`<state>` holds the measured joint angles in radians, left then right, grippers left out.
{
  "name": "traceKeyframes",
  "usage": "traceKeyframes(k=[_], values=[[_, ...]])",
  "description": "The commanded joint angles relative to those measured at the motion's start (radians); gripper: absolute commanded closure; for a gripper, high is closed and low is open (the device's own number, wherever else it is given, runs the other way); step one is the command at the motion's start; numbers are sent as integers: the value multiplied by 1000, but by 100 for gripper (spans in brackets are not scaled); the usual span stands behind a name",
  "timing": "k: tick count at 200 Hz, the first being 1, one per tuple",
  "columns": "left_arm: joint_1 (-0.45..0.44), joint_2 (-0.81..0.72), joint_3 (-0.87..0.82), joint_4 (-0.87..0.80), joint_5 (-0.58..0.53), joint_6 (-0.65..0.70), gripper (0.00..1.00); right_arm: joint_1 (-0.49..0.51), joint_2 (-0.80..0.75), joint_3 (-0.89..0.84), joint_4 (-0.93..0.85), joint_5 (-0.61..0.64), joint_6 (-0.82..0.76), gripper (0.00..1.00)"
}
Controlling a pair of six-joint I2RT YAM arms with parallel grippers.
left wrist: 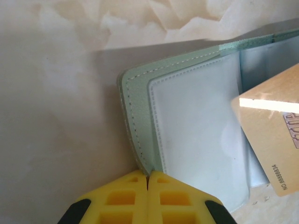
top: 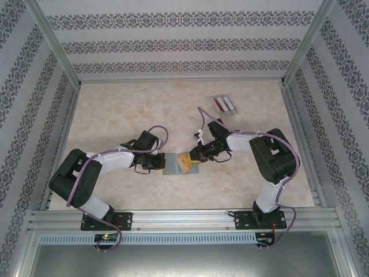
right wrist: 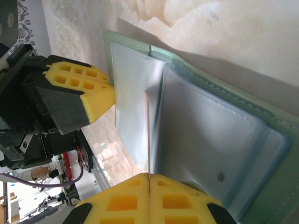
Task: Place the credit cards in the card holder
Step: Insert the credit card into the card slot.
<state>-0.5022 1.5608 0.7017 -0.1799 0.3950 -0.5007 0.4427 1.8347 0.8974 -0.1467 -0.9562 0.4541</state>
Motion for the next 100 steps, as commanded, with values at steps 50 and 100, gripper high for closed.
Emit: traceKeyframes(k=[50,100], values=[[5,36,-24,5,9,-3,98,52,34,-22,163,93,148,99],[5,49,-31,9,13,-7,98,69,0,-91,304,212,270,97]])
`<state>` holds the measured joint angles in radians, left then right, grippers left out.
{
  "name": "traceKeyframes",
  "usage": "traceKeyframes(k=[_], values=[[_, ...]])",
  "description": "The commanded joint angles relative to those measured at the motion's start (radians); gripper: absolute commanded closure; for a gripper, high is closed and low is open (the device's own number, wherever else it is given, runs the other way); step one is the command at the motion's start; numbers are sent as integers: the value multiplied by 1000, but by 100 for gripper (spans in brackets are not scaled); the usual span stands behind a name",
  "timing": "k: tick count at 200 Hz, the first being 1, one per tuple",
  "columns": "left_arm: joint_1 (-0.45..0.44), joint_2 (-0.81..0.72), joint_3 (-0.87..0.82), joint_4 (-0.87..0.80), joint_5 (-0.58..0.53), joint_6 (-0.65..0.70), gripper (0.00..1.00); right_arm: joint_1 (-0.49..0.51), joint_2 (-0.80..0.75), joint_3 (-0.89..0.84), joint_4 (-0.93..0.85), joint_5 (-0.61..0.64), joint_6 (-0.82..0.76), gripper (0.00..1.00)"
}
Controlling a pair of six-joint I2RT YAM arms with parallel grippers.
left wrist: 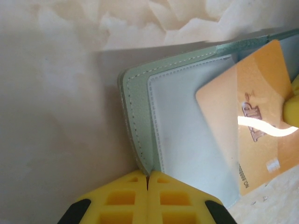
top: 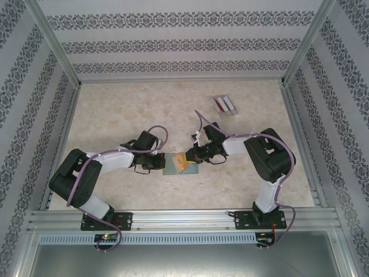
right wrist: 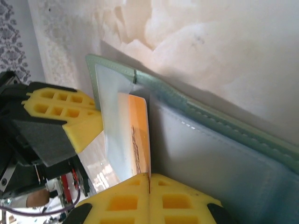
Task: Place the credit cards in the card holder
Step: Insert the credit card into the card slot.
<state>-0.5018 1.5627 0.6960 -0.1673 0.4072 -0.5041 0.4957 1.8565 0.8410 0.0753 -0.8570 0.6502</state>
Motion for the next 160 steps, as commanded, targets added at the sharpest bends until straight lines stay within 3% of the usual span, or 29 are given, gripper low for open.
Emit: traceKeyframes(k=[1,88,114,160], values=[[5,47,-25,-3,2,-4,98,17,-22,-35,83,116,75,97],[4,45,-63,37,7,-44,98,116,-86,-112,203,302,223,97],[4,50,-80,62,6,-70,98,151,-86,-106,217,372,280,89],[4,62,-78,76,17,-91,99,224,-45,-60,233,384,319,86]])
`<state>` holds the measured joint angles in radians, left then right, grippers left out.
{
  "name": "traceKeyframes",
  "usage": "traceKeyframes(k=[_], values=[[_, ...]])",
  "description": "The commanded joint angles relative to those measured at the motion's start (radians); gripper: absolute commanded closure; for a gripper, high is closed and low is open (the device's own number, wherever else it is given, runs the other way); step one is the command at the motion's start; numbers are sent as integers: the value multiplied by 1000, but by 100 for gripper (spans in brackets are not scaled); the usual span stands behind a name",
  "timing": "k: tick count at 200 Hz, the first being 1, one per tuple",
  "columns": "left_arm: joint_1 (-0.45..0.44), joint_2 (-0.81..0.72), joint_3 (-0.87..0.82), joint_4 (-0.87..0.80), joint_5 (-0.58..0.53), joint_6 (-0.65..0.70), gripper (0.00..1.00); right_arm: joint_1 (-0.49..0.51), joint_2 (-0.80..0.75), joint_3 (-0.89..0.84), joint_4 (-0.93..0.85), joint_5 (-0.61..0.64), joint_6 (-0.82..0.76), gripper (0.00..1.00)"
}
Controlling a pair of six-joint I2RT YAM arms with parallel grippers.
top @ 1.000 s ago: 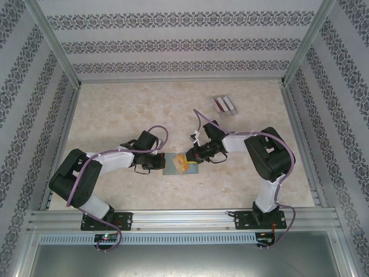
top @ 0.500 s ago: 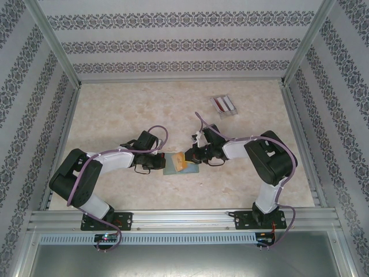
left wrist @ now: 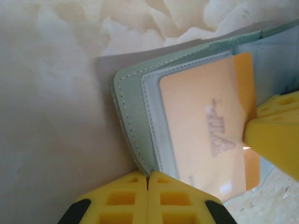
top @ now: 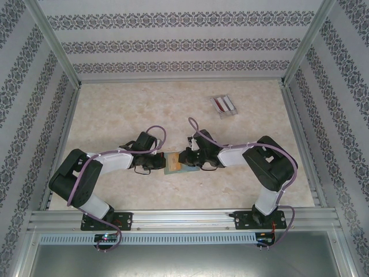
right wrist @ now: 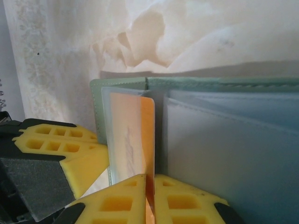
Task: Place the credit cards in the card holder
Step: Insert the credit card into the card slot.
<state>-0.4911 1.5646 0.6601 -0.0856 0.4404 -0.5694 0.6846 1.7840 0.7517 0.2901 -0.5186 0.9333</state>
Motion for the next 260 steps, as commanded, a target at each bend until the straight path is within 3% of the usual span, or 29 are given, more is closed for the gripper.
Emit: traceKeyframes(k=[1,58,109,190,216,260], values=[[-7,59,-43,-4,-16,-26,99,38,28,29,18,47,37,85],[-6,57,-32,-13,-12,-7,98,62,13,52,-66,73,-30,74],[-7,24,-16,-61,-34,33,88,33,-126,40,-236,153,-140,59],[16,-144,60,-159,-122,85,67,35,-259,68,-456,311,-239,55],[31,-137,65,-179,-104,79,67,42,-256,38,-463,323,-221,54],[32,-74,-12,-61,-27,17,67,60,-225,7,-435,333,-204,51]])
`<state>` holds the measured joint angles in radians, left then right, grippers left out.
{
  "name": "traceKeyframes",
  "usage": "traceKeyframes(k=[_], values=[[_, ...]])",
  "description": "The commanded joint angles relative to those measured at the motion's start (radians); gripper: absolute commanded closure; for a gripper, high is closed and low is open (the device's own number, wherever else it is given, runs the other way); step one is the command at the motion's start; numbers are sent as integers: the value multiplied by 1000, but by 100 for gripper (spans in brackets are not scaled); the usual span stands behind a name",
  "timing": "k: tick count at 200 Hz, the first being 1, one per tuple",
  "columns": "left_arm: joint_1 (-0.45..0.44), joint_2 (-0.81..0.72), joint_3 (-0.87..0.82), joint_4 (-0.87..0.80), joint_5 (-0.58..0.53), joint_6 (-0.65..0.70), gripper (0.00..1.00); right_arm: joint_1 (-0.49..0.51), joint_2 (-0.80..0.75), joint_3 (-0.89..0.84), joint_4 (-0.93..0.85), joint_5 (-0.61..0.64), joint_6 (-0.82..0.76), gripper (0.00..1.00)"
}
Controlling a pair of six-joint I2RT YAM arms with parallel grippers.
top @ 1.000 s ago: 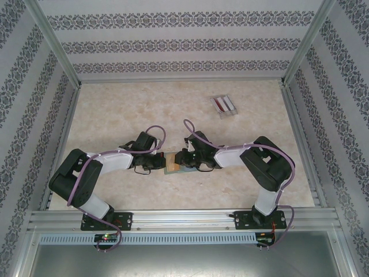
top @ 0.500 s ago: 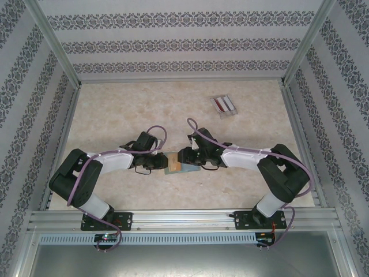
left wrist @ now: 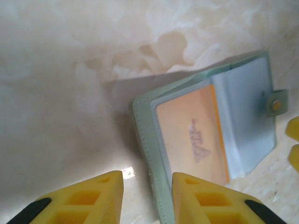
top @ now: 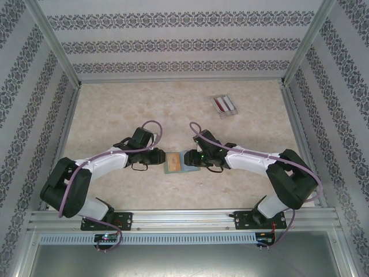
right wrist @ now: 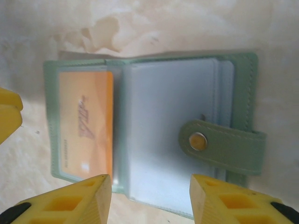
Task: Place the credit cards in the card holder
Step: Insert the credit card into the card slot, then flip over the card slot on the card holder.
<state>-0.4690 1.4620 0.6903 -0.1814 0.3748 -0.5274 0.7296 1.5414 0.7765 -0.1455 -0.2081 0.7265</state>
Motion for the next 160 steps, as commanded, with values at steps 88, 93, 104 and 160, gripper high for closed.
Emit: traceKeyframes(k=[88,93,104,160], values=[[5,27,-105,117,81,-63,70,64,127,20,82,-17,18,52],[4,26,-110,123,80,-64,70,68,129,20,95,-19,18,52],[4,29,-112,128,79,-66,71,74,140,29,117,-28,17,51],[7,2,-99,60,4,-116,72,130,175,81,294,-152,29,52]])
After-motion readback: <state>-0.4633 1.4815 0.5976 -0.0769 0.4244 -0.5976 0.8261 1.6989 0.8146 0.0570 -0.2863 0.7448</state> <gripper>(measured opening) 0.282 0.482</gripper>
